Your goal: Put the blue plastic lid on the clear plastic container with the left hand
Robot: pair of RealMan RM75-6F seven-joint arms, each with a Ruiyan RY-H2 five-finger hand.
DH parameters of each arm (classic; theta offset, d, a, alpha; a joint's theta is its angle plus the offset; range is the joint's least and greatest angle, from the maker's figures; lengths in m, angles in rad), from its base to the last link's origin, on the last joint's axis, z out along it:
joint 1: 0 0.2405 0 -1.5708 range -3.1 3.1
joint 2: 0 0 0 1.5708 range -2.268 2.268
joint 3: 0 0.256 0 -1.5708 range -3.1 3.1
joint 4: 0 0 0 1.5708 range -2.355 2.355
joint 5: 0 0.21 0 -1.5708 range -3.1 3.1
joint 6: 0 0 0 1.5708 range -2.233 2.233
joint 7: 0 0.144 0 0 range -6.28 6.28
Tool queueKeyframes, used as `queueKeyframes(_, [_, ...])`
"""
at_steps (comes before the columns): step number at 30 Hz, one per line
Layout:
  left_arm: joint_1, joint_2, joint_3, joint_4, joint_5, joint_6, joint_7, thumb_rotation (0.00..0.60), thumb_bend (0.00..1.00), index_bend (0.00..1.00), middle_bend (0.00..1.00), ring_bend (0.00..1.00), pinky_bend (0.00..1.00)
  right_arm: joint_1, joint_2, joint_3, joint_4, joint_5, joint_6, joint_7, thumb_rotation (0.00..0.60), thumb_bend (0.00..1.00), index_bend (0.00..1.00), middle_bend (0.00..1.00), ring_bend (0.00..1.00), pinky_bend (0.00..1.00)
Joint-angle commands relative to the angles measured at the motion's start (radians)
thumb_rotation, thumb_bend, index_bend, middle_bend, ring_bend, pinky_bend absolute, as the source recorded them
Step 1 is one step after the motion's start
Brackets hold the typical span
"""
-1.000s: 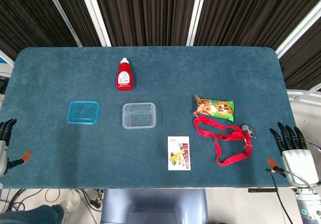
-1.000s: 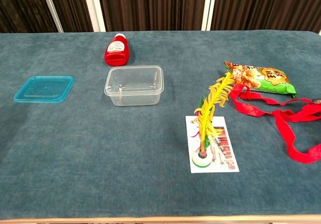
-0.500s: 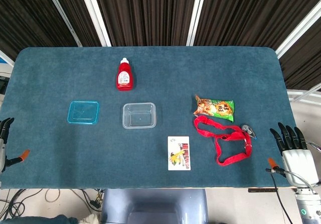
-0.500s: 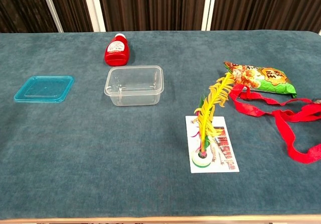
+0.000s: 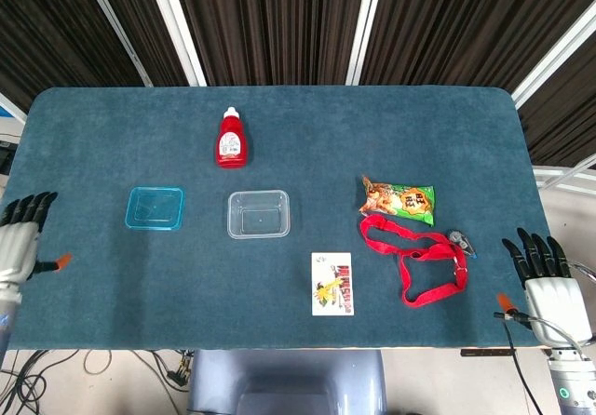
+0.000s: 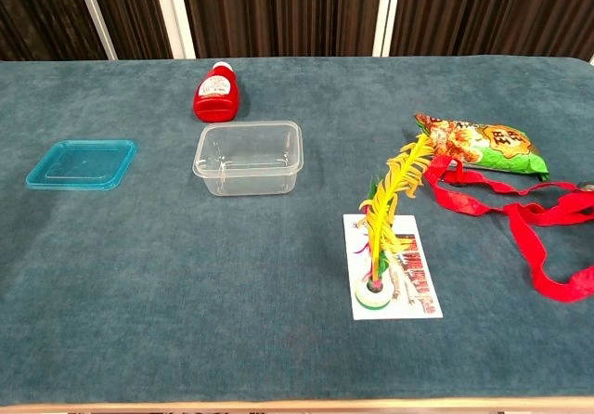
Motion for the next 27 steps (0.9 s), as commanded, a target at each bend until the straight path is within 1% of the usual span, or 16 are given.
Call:
queueKeyframes(1, [-0.088, -0.023, -0.028, 0.075, -0.051, -0.092, 0.078, 0.6, 0.14, 0.02, 0.03, 0.0, 0.01, -0.001, 0.0, 0.002, -0.001, 0.005, 0.0, 0.003, 0.6, 0.27, 0.14, 0.0, 0.03, 0.0])
queueKeyframes(6, [-0.164, -0.055, -0.039, 0.145, -0.096, -0.185, 0.114, 0.6, 0.12, 0.01, 0.02, 0.0, 0.01, -0.002, 0.003, 0.007, -0.006, 0.019, -0.005, 0.01, 0.6, 0.27, 0.14, 0.0, 0.03, 0.0])
queueKeyframes(8, [-0.187, -0.066, -0.037, 0.17, -0.101, -0.221, 0.115, 0.6, 0.1, 0.01, 0.02, 0.0, 0.01, -0.001, 0.003, 0.007, -0.006, 0.02, -0.006, 0.01, 0.6, 0.27, 0.14, 0.0, 0.03, 0.0])
queueKeyframes(10, [-0.216, -0.074, -0.029, 0.195, -0.111, -0.278, 0.114, 0.6, 0.09, 0.01, 0.01, 0.0, 0.01, 0.0, 0.003, 0.007, -0.007, 0.02, -0.009, 0.01, 0.6, 0.27, 0.14, 0.0, 0.03, 0.0])
queueKeyframes(13, [-0.257, -0.09, -0.019, 0.227, -0.114, -0.351, 0.106, 0.6, 0.09, 0.01, 0.01, 0.0, 0.01, 0.0, 0.002, 0.004, -0.004, 0.016, -0.009, 0.004, 0.6, 0.27, 0.14, 0.0, 0.03, 0.0])
queueKeyframes(20, [-0.321, -0.155, -0.004, 0.297, -0.108, -0.414, 0.119, 0.6, 0.05, 0.01, 0.0, 0.0, 0.01, -0.003, 0.001, 0.005, -0.003, 0.016, -0.003, 0.003, 0.6, 0.27, 0.14, 0.0, 0.03, 0.0])
queueKeyframes(27, [-0.391, -0.236, -0.004, 0.378, -0.163, -0.491, 0.129, 0.6, 0.05, 0.0, 0.0, 0.0, 0.01, -0.004, 0.002, 0.006, -0.001, 0.018, -0.003, 0.002, 0.6, 0.27, 0.14, 0.0, 0.03, 0.0])
